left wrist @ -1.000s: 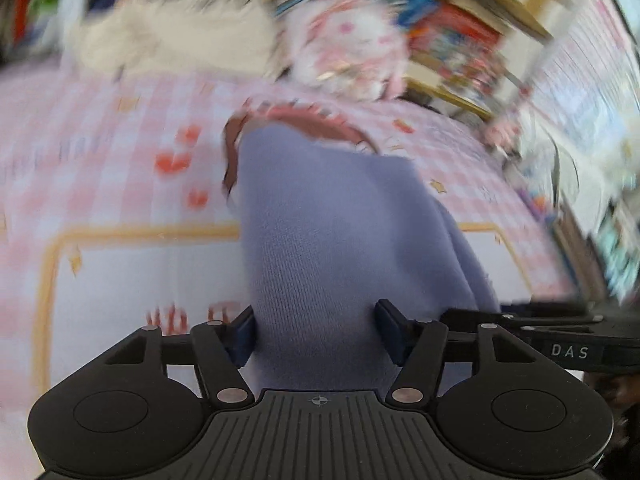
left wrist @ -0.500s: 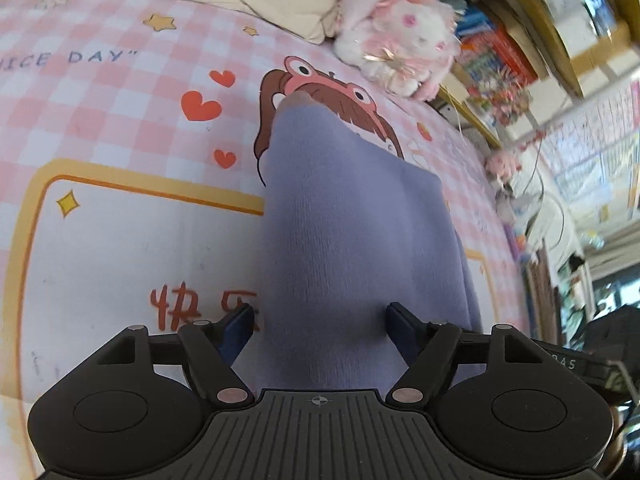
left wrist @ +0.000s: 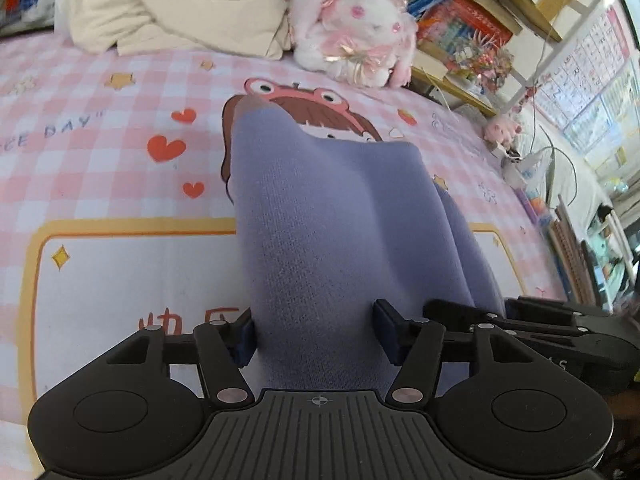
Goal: Fold clothes
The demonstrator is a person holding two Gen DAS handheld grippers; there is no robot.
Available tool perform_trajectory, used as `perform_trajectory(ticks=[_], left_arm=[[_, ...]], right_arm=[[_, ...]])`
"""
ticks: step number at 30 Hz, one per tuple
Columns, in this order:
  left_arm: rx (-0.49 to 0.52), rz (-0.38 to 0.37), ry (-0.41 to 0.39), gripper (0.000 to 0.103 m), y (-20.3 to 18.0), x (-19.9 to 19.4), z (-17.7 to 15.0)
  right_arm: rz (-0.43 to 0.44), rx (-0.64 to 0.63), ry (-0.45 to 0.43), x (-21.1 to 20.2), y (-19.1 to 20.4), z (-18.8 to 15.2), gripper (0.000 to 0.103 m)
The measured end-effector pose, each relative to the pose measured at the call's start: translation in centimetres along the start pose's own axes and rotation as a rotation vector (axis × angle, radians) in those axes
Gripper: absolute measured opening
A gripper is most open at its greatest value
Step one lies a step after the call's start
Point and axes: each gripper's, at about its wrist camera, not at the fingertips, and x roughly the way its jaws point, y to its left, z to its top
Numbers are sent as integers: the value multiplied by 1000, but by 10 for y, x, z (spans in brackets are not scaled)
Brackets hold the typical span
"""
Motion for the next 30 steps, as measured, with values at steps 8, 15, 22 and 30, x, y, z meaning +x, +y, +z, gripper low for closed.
perform_trajectory(ticks=[8,15,22,30], left_arm=[[-162,-96,26,67,29,7,-2],[-49,-33,-2,58,5,6,-2],[52,-28,-106,52,-11,-13,0],[47,-23,-150,52,-5,-21,10]], right_arm=[[121,313,72,8,-42,-2,52],[89,198,21,2,-25,2,31],[42,27,-98,-15,-6,6,29],[47,-68,-131,-12,7,18,29]])
